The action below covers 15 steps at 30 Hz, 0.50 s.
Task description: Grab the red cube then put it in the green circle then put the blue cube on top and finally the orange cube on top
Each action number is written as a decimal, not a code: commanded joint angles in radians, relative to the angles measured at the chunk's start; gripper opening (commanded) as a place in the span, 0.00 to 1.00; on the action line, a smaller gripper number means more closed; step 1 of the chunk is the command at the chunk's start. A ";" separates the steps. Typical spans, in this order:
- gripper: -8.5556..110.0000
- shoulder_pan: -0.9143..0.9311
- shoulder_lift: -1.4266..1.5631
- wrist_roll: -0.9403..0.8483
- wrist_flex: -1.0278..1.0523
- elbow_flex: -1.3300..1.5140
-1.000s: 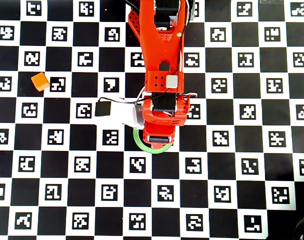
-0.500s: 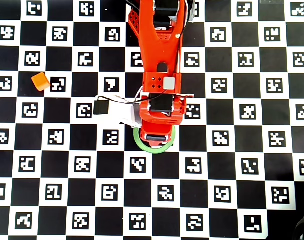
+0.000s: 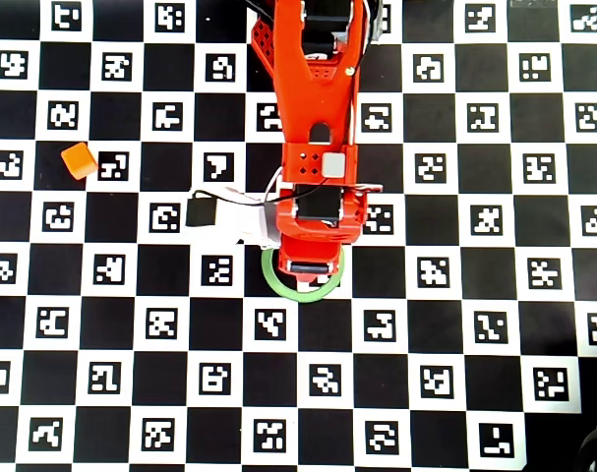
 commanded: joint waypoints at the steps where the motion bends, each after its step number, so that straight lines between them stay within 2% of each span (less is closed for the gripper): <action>1: 0.13 -0.014 0.037 0.011 -0.020 -0.012; 15: 0.13 -0.008 0.037 0.003 -0.058 0.025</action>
